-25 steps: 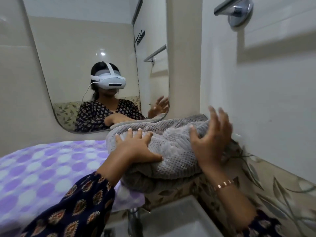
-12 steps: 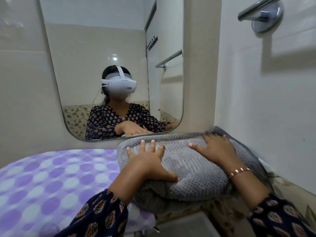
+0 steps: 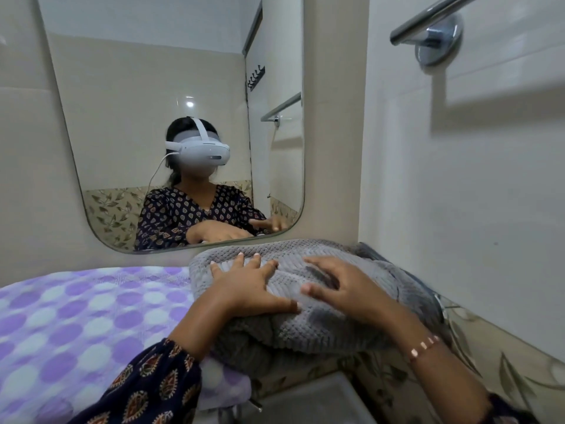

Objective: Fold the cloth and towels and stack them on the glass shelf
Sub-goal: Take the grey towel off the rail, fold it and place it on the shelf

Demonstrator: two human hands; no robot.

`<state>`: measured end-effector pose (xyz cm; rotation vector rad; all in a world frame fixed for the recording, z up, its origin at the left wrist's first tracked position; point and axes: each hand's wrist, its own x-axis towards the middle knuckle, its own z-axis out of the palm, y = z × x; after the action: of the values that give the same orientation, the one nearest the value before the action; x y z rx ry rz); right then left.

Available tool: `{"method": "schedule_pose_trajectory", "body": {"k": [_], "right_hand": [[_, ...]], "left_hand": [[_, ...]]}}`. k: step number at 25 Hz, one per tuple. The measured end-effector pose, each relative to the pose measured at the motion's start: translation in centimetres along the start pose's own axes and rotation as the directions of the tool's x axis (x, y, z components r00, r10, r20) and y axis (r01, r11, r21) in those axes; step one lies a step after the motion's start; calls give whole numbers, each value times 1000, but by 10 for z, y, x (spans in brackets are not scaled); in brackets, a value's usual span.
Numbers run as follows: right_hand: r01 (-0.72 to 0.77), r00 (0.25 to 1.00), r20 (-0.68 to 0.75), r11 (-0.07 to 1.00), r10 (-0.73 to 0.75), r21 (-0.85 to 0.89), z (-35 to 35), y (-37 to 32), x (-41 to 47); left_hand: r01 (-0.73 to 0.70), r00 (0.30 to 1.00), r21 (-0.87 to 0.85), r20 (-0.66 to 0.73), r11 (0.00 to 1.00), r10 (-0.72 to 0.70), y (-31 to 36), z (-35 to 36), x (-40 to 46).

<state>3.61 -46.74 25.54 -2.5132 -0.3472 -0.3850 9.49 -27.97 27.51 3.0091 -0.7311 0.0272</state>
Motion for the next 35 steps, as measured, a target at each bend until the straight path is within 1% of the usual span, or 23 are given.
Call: {"method": "schedule_pose_trajectory", "body": {"k": [2,4,5,6,8,10,12,14,16,19,20,21,22,23,24,25,26,27,28,29,31,33,35], "right_hand": [[143,983,145,960,-109,-243,19,-14,-12],[253,966,95,820,-239,-513,27,11,-16],[267,952,45,752,-303,-602,29,27,-16],[254,948,13,728,-319,-638,29,37,-18],[243,948,-15,755,-317,-609,30,50,-17],[264,914,-100,760,-394,-593,26,51,-13],[253,836,-228,719,-499,-648,14,50,-11],[193,786,-318,699,-530,-689,6,55,-14],[150,798,-337,706,-500,-692,15,68,-20],[124,918,-201,730,-341,-673,33,85,-32],[148,930,-162,741,-329,-655,31,87,-34],[178,939,-144,800,-311,-573,24,84,-35],[195,954,-135,898,-267,-395,16,76,-35],[171,973,-131,976,-189,-137,5,64,-34],[145,975,-188,983,-122,114,-5,55,-31],[118,957,-288,956,-37,268,-11,52,-24],[69,919,-392,956,51,285,-16,52,-16],[-36,891,-439,982,115,185,-19,52,-8],[-165,899,-406,986,163,29,-18,53,-3],[-251,928,-313,959,200,-130,-12,58,0],[-283,958,-144,901,248,-328,3,73,3],[-264,965,-100,901,244,-344,1,79,5],[-247,967,-141,918,213,-309,-15,70,12]], "left_hand": [[-61,989,-114,-143,992,44,-1,0,-11],[-150,943,-213,-324,965,75,-6,4,-26],[-180,925,-187,-366,966,102,-8,6,-34],[-192,920,-107,-367,976,140,-8,9,-43],[-152,935,123,-303,981,183,-5,17,-57],[-68,958,248,-253,966,133,-3,22,-62],[-54,959,198,-264,979,107,-6,24,-65],[-113,941,87,-311,990,135,-15,32,-65],[-190,920,-15,-352,982,172,-21,38,-61],[-203,938,-36,-294,979,184,-23,33,-59],[-197,945,-32,-272,980,181,-25,30,-60],[-194,952,-45,-251,980,177,-27,25,-61],[-182,959,-66,-231,981,162,-28,18,-62],[-155,966,-83,-222,984,133,-25,8,-62],[-116,966,-83,-239,990,93,-17,-3,-59],[-66,956,-36,-290,997,53,-8,-15,-53],[-23,934,74,-355,997,48,4,-23,-43],[-3,906,198,-414,980,87,14,-25,-32],[-44,891,278,-423,959,164,23,-22,-22],[-111,907,283,-362,953,214,27,-16,-15],[-163,969,230,-144,959,200,23,-3,-5],[-142,986,235,-48,962,158,14,1,0],[-114,993,224,-12,968,119,9,0,4]]}}
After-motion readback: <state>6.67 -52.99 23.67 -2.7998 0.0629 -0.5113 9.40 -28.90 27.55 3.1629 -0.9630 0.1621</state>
